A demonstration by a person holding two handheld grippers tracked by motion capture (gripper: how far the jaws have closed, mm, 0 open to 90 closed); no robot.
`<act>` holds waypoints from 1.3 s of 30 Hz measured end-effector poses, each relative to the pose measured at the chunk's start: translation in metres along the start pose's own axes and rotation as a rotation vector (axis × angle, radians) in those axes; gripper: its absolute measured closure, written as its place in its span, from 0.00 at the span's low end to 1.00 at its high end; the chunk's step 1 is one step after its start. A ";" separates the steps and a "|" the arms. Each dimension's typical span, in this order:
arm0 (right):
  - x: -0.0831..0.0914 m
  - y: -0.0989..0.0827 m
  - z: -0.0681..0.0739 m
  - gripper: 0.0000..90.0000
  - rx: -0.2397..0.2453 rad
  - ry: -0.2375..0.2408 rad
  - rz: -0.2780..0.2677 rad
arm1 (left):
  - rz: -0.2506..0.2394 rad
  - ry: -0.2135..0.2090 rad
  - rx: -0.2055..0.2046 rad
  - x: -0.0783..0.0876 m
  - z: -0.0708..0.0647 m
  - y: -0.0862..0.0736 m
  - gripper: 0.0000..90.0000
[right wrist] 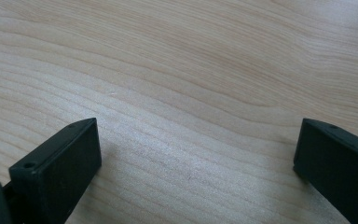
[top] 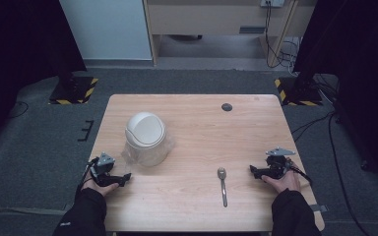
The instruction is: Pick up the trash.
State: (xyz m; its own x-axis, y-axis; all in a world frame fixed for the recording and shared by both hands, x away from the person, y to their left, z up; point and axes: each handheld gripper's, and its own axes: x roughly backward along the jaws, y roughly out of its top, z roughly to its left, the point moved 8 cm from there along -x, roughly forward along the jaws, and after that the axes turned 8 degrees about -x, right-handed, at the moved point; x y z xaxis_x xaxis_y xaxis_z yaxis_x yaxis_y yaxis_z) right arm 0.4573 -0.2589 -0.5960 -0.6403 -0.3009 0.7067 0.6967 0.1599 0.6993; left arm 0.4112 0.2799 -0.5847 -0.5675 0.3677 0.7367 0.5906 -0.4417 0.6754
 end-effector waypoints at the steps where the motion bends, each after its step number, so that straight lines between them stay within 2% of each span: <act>1: 0.000 0.000 0.000 0.01 0.000 0.000 0.000 | -0.009 0.005 0.013 0.002 0.001 0.002 0.16; 5: 0.000 0.000 0.000 0.01 -0.002 0.000 0.000 | -0.099 0.023 0.043 0.015 0.002 0.015 0.16; 10: 0.000 0.000 0.000 0.01 -0.002 0.001 0.000 | -0.222 0.045 0.055 0.033 0.001 0.033 0.16; 12: 0.001 -0.001 0.000 0.01 -0.001 -0.001 0.000 | -0.255 0.054 0.063 0.038 0.001 0.038 0.16; 13: 0.001 -0.001 0.000 0.01 0.000 -0.001 0.001 | -0.296 0.063 0.076 0.045 0.001 0.043 0.16; 14: 0.001 -0.001 0.000 0.01 0.000 -0.001 0.001 | -0.296 0.063 0.076 0.045 0.001 0.043 0.16; 24: 0.001 -0.001 0.000 0.01 -0.002 -0.002 0.001 | -0.472 0.139 0.108 0.080 0.004 0.067 0.17; 29: 0.001 -0.001 0.000 0.01 -0.001 -0.002 0.001 | -0.508 0.160 0.120 0.090 0.005 0.073 0.18; 35: 0.001 -0.001 0.000 0.01 -0.005 -0.003 0.001 | -0.567 0.193 0.103 0.104 0.006 0.089 0.18; 39: 0.001 -0.001 0.000 0.01 -0.003 -0.002 0.000 | -0.604 0.195 0.092 0.110 0.000 0.101 0.18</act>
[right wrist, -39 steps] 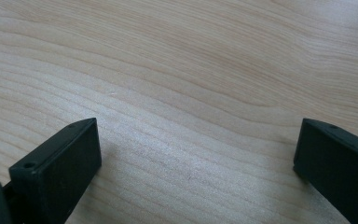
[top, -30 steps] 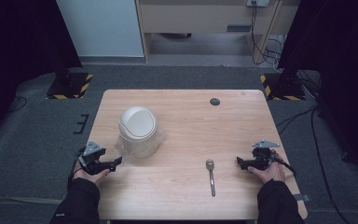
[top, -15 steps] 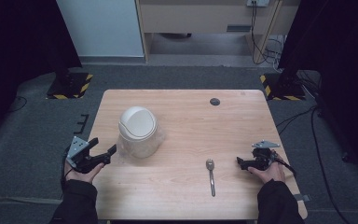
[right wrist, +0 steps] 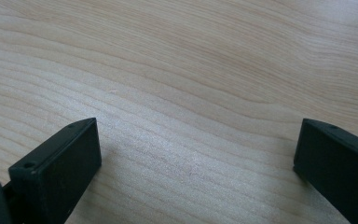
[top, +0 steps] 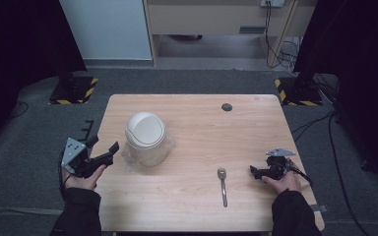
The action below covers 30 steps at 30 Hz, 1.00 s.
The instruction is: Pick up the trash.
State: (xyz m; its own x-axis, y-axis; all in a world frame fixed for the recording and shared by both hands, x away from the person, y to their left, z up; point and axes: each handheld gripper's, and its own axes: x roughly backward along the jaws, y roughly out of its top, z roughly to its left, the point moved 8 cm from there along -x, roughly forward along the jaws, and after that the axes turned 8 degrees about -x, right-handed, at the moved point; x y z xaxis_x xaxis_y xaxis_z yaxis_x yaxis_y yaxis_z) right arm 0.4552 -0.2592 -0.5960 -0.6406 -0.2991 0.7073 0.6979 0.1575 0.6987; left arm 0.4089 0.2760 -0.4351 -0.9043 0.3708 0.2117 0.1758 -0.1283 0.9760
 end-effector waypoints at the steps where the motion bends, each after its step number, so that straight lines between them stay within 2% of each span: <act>1: 0.000 0.000 0.000 0.01 0.000 0.000 0.000 | -0.004 -0.003 0.000 -0.001 -0.003 0.002 0.18; 4: 0.000 0.000 0.000 0.01 0.000 0.000 0.000 | -0.019 -0.007 -0.010 -0.007 -0.011 0.008 0.18; 9: 0.000 0.000 0.000 0.01 0.000 0.000 0.000 | -0.030 -0.013 -0.001 -0.021 -0.022 0.016 0.18; 13: 0.000 0.000 0.000 0.01 0.000 0.000 0.000 | -0.021 -0.017 -0.006 -0.033 -0.033 0.016 0.18; 16: 0.000 0.000 0.000 0.01 0.000 0.000 0.000 | 0.002 -0.005 -0.015 -0.043 -0.038 0.014 0.18; 22: 0.000 0.000 0.000 0.01 0.000 0.000 0.000 | 0.031 0.031 0.002 -0.060 -0.040 0.011 0.17; 25: 0.000 0.000 0.000 0.01 0.000 0.000 0.000 | 0.044 0.047 -0.002 -0.067 -0.040 0.009 0.17; 28: 0.000 0.000 0.000 0.01 0.000 0.000 0.000 | 0.068 0.050 0.006 -0.072 -0.041 0.004 0.17; 30: 0.000 0.000 0.000 0.01 0.000 0.000 0.000 | 0.064 0.045 0.022 -0.074 -0.041 0.001 0.15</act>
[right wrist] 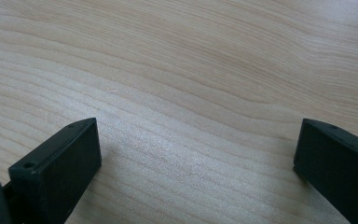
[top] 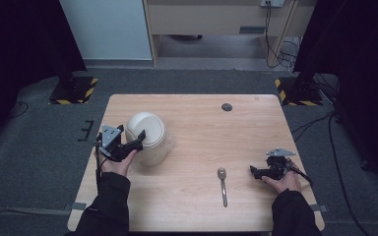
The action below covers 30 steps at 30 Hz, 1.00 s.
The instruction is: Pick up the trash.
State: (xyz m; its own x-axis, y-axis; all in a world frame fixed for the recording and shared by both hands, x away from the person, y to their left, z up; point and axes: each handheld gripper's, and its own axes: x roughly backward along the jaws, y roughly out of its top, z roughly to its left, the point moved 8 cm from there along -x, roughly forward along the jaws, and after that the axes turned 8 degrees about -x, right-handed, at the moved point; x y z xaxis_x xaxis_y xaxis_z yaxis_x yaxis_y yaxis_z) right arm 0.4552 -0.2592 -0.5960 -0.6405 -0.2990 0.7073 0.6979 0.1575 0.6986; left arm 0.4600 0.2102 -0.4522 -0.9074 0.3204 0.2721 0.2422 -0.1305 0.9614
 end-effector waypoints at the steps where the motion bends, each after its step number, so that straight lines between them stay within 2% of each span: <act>1: 0.000 0.000 0.000 0.01 0.000 0.000 0.000 | 0.003 -0.007 0.015 -0.001 -0.001 -0.002 0.14; 2: 0.000 0.000 0.000 0.01 0.000 0.000 0.000 | 0.007 -0.008 0.020 -0.001 -0.002 -0.003 0.13; 5: 0.000 0.000 0.000 0.01 0.000 0.000 0.000 | 0.068 0.012 -0.030 -0.003 -0.001 -0.011 0.17; 7: 0.000 0.000 0.000 0.01 0.001 -0.001 -0.001 | 0.084 0.010 -0.010 -0.005 -0.001 -0.017 0.17; 8: 0.000 0.000 0.000 0.01 0.001 -0.001 -0.001 | 0.080 0.004 0.009 -0.005 0.000 -0.018 0.16; 16: 0.000 0.000 0.000 0.01 0.001 -0.001 -0.001 | 0.070 0.004 0.047 -0.004 0.005 -0.015 0.16; 20: 0.000 0.000 0.000 0.01 0.001 -0.001 -0.001 | 0.094 0.005 0.032 -0.005 0.004 -0.017 0.17; 22: 0.000 0.000 0.000 0.01 0.001 -0.001 -0.001 | 0.093 0.002 0.049 -0.006 0.004 -0.019 0.16; 25: 0.000 0.000 0.000 0.01 0.001 -0.001 -0.001 | 0.097 -0.001 0.047 -0.006 0.004 -0.019 0.16; 30: 0.000 0.000 0.000 0.01 0.001 -0.001 -0.001 | 0.080 -0.009 0.017 -0.004 0.005 -0.017 0.20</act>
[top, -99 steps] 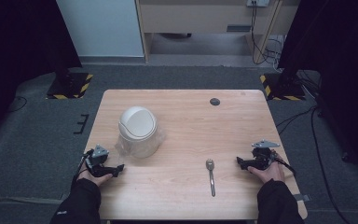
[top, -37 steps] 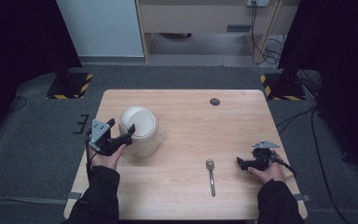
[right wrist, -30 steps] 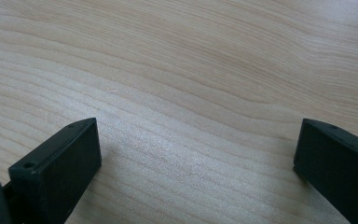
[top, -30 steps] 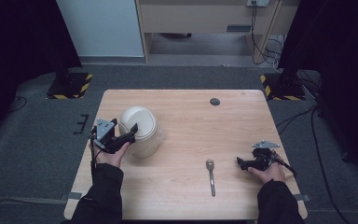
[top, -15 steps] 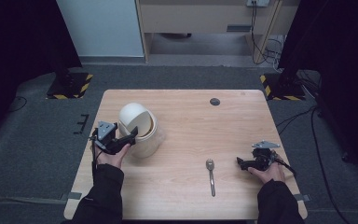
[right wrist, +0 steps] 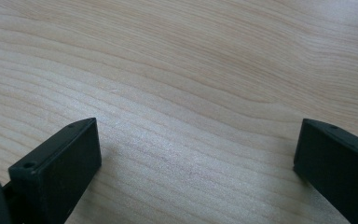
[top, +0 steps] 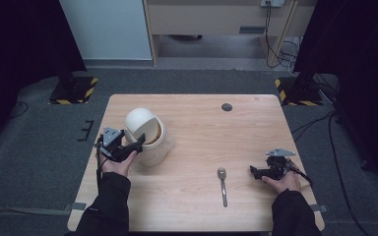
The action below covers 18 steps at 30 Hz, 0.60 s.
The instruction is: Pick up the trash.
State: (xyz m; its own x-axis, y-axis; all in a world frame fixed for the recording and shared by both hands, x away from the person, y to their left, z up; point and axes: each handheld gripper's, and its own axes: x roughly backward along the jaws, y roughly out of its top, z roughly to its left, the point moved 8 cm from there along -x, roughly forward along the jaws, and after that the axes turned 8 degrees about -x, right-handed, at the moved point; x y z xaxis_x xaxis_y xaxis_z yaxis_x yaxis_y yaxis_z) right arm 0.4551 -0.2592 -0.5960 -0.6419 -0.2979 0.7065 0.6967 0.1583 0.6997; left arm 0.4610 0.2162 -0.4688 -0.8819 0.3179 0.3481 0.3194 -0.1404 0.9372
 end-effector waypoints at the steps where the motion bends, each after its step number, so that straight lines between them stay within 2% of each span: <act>1: 0.000 0.000 0.000 0.01 0.000 0.000 0.000 | -0.005 -0.005 -0.004 0.001 0.000 0.001 0.21; 6: 0.000 0.000 0.000 0.01 0.000 0.000 0.000 | -0.045 -0.036 0.012 0.005 0.001 0.006 0.21; 12: 0.000 0.000 0.000 0.01 0.000 0.000 0.000 | -0.076 -0.054 0.005 0.009 0.000 0.014 0.21; 18: 0.000 0.000 0.000 0.01 0.000 0.000 0.000 | -0.108 -0.092 -0.002 0.010 0.000 0.025 0.21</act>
State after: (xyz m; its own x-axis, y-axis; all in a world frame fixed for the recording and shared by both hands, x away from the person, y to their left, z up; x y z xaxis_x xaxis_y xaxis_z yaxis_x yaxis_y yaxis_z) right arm 0.4550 -0.2591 -0.5960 -0.6419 -0.2980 0.7065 0.6967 0.1581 0.6997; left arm 0.4605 0.2154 -0.4418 -0.8755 0.4159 0.2462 0.2239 -0.1025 0.9692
